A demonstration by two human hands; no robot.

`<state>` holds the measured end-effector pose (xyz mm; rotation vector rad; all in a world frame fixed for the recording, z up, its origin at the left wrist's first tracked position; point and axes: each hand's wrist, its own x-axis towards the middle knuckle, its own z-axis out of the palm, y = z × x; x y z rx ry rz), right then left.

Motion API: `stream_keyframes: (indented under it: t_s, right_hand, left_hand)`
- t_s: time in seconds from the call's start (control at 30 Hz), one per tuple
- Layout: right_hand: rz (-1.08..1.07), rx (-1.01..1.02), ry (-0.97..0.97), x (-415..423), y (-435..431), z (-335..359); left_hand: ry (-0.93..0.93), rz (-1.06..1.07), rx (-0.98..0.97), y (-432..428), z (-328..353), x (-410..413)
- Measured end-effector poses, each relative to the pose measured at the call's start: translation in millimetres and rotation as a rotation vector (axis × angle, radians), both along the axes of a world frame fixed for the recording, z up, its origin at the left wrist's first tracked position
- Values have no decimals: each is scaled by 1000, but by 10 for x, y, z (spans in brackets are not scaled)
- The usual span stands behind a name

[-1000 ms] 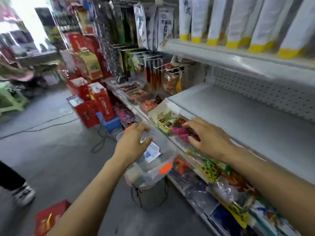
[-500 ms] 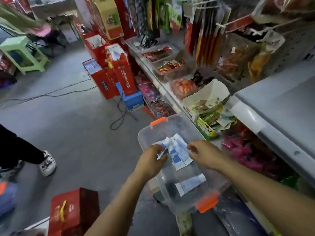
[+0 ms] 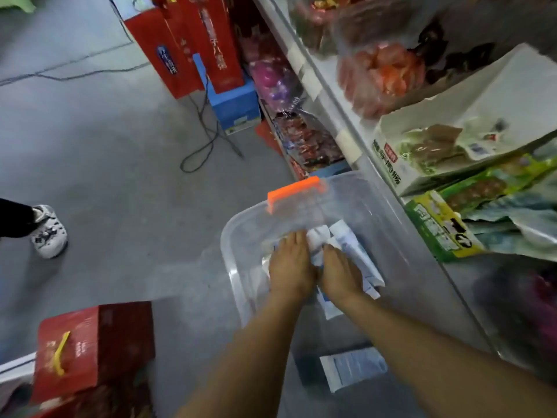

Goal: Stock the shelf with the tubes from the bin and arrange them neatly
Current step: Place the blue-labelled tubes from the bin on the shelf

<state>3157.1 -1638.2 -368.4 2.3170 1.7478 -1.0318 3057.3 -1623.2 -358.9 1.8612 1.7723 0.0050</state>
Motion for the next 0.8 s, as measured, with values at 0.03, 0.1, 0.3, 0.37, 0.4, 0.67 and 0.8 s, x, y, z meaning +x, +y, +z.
stream_keyframes:
  t_s: [0.03, 0.1, 0.3, 0.37, 0.4, 0.67, 0.8]
  right_hand:
    - [-9, 27, -16, -37, -5, -68]
    - [-7, 50, -51, -96, -9, -182]
    - [-128, -53, 27, -147, -120, -309]
    - [-224, -88, 55, -108, -142, -238]
    - [-251, -95, 59, -76, -149, -178]
    - [-200, -105, 29, -86, -365, 130]
    - [-200, 0, -40, -253, -333, -63]
  left_hand:
    - [27, -36, 56, 24, -60, 22]
    - [134, -97, 114, 89, -133, 57]
    - [195, -186, 68, 248, -45, 75]
    - [181, -163, 23, 254, 108, 51]
    - [150, -140, 12, 242, 191, 38]
    - [115, -77, 72, -25, 833, -192]
    - [163, -99, 154, -35, 906, -309]
